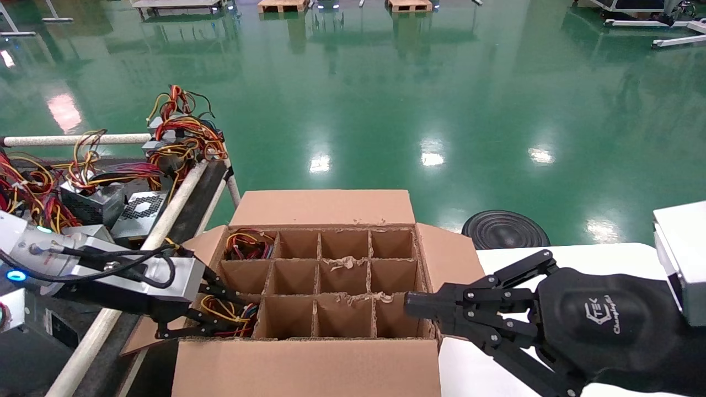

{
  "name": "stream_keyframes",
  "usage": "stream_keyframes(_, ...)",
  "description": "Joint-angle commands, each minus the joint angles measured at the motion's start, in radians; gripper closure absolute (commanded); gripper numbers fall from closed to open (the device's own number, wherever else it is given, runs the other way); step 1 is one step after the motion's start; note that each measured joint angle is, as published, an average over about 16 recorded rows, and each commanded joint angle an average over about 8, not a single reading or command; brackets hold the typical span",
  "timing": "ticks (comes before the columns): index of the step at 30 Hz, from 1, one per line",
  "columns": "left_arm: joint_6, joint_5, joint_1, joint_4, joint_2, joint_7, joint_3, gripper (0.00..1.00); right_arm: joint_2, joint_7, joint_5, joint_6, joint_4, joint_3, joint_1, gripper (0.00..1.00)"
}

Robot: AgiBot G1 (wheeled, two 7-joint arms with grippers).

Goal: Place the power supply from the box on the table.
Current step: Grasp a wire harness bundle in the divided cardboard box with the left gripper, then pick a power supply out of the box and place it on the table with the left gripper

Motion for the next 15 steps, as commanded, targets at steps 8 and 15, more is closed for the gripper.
stream_keyframes(8, 0.007, -0.005, -0.009, 0.015, 0.002, 0.008, 0.003, 1.0, 0.0, 0.0, 0.0, 0.0, 0.0, 0.0, 0.0, 1.0)
stream_keyframes(15, 0.011, -0.01, -0.023, 0.019, 0.0, 0.012, -0.002, 1.0, 0.0, 0.0, 0.0, 0.0, 0.0, 0.0, 0.0, 1.0)
